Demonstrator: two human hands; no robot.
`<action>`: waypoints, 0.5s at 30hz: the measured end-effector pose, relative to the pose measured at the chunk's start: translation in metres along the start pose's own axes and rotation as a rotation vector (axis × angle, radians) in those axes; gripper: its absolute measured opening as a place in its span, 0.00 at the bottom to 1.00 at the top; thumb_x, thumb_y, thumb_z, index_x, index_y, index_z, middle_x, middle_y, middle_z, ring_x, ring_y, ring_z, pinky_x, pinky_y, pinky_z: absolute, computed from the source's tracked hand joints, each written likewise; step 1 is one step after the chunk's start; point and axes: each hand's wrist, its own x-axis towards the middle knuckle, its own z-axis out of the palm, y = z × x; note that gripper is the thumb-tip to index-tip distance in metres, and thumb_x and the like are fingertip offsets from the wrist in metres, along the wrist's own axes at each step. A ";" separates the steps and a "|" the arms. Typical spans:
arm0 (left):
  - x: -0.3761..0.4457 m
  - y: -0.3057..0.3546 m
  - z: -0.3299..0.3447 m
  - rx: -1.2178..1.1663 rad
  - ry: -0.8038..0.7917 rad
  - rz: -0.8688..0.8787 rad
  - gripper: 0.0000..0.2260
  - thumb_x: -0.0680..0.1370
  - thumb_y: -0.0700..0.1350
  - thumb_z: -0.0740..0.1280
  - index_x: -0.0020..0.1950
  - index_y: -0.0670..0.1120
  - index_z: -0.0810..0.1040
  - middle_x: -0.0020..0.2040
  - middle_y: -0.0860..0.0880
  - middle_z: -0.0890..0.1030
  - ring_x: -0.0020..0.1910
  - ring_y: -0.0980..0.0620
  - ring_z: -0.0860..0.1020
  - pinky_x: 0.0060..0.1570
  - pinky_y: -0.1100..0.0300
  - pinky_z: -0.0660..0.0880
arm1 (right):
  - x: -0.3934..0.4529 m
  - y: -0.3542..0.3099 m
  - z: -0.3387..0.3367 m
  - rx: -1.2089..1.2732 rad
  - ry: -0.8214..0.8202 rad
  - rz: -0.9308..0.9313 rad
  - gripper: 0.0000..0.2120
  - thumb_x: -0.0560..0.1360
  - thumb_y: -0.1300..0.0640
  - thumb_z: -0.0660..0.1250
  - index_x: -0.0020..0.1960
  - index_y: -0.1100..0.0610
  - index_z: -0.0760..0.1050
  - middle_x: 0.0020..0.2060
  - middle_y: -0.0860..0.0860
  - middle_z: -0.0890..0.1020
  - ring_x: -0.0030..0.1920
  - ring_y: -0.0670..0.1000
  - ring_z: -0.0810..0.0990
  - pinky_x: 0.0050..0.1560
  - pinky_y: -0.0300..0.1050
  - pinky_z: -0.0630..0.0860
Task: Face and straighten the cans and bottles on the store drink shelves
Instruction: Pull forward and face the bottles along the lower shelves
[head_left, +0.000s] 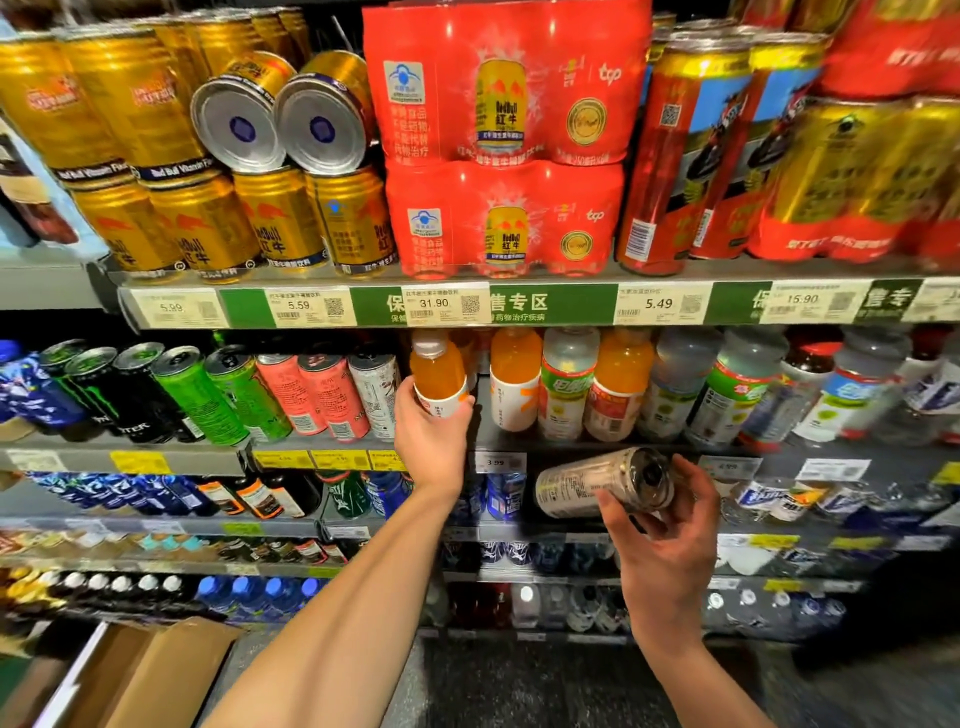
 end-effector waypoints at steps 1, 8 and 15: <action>-0.004 -0.003 -0.004 -0.033 -0.008 -0.001 0.33 0.65 0.51 0.81 0.67 0.50 0.72 0.60 0.50 0.81 0.58 0.50 0.79 0.61 0.55 0.75 | 0.000 -0.001 0.003 0.000 -0.013 0.011 0.33 0.66 0.58 0.78 0.67 0.48 0.68 0.56 0.52 0.82 0.58 0.53 0.82 0.64 0.60 0.76; -0.013 0.000 -0.051 -0.350 0.002 -0.052 0.34 0.66 0.41 0.82 0.67 0.48 0.70 0.61 0.47 0.77 0.59 0.51 0.78 0.55 0.68 0.77 | 0.008 -0.007 0.047 0.001 -0.102 0.040 0.31 0.65 0.54 0.78 0.66 0.48 0.71 0.57 0.46 0.81 0.57 0.45 0.82 0.62 0.44 0.78; 0.005 -0.027 -0.107 -0.406 -0.056 -0.083 0.40 0.66 0.36 0.81 0.74 0.42 0.66 0.66 0.43 0.77 0.63 0.48 0.77 0.56 0.66 0.78 | 0.025 -0.002 0.121 -0.069 -0.174 -0.025 0.29 0.68 0.57 0.79 0.65 0.53 0.71 0.55 0.48 0.82 0.54 0.42 0.82 0.55 0.33 0.76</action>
